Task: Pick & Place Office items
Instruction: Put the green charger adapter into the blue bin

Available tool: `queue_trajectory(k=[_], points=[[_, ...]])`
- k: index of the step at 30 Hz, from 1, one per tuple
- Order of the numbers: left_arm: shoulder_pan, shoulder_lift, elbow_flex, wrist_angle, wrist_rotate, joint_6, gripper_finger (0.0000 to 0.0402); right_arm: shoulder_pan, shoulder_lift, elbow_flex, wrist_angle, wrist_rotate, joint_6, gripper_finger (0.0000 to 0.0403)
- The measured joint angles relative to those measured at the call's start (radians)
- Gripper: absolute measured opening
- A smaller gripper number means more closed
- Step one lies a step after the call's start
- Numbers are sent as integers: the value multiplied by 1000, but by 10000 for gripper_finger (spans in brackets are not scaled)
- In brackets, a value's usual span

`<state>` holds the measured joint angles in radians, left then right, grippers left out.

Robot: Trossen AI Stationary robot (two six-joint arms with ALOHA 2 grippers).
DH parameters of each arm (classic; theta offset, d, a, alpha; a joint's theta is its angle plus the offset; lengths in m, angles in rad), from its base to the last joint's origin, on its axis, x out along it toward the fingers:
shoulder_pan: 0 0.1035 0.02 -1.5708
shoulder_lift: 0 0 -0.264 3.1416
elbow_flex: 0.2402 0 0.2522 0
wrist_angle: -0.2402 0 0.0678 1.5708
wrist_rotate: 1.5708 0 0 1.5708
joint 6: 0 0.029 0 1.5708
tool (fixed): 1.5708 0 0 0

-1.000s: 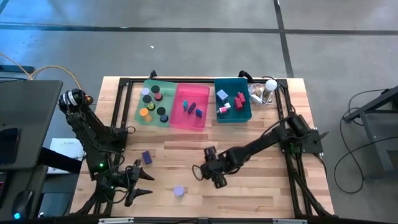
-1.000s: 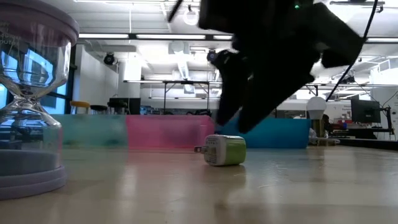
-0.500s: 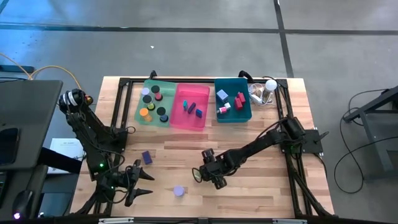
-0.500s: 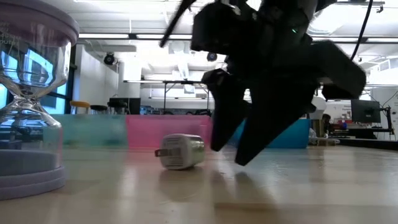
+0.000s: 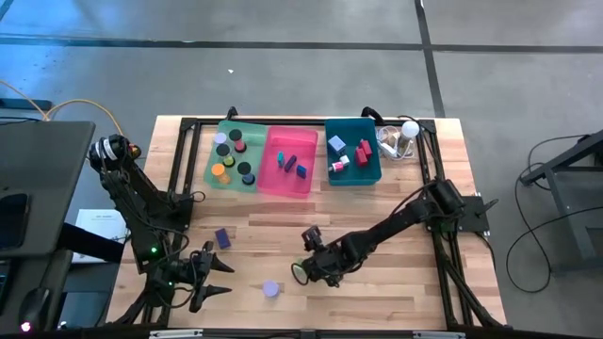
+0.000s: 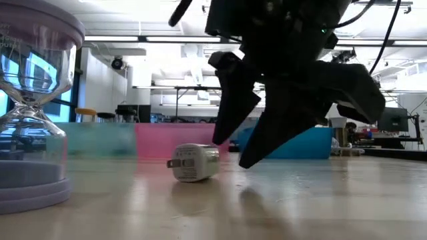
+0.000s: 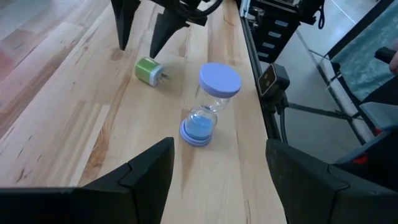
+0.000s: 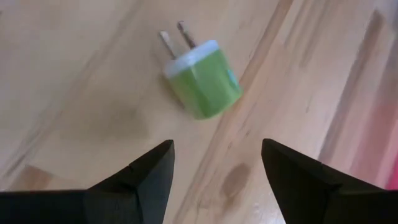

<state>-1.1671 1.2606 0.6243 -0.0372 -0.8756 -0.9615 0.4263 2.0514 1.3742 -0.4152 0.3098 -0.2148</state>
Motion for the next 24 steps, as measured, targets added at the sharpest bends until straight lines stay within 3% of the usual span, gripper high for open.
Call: queue_trajectory(k=[8,18,24], points=[[0,0,0,0,-23,5,246,21,-2,36,-3,38,-111,231],[0,0,0,-1,-38,5,246,19,-2,43,97,5,-308,231],[0,0,0,-1,-43,5,246,19,21,42,120,0,-314,231]])
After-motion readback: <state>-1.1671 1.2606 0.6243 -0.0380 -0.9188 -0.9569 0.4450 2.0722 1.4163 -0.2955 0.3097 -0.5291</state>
